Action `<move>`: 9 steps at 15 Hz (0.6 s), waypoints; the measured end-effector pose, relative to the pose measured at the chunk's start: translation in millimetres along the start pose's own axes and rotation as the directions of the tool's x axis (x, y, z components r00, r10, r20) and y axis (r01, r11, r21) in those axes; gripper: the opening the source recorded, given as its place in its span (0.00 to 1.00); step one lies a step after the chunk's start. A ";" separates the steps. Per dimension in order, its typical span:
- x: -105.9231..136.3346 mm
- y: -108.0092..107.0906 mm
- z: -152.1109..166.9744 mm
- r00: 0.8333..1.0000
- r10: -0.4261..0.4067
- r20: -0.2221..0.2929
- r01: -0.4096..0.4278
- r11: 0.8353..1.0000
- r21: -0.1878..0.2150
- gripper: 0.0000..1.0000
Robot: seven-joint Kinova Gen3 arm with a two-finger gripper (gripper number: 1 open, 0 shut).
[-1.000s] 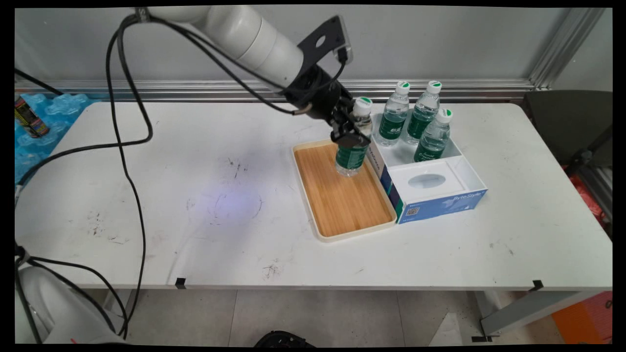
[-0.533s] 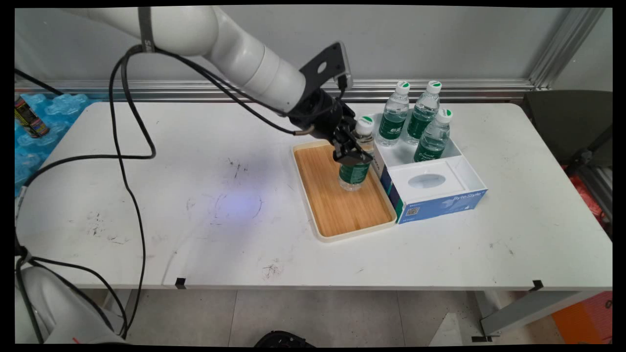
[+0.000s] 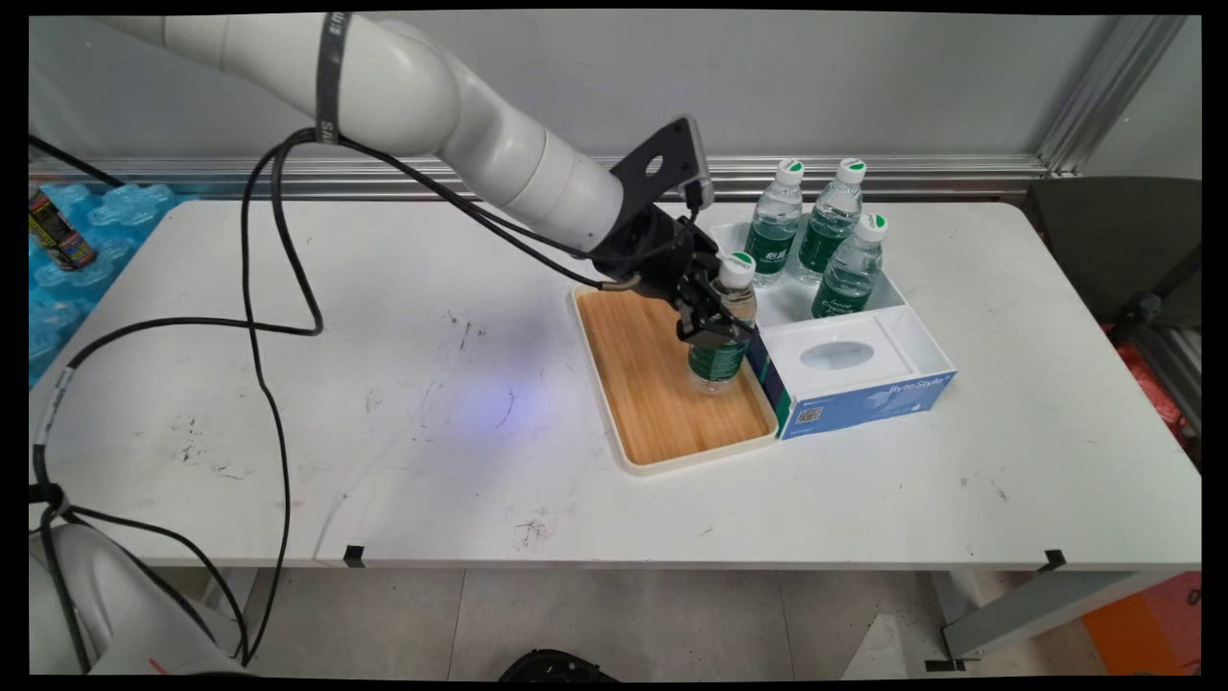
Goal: Place the picked object on the tray
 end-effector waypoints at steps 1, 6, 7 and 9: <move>-0.6 0.6 2.8 1.000 -0.001 -0.002 0.001 1.000 -0.002 0.00; -3.9 3.3 13.0 1.000 -0.002 0.002 0.002 1.000 -0.015 0.00; -4.3 3.8 15.1 1.000 -0.002 0.003 0.002 1.000 -0.018 0.00; -4.7 4.1 18.3 1.000 -0.001 0.003 0.001 1.000 -0.021 0.00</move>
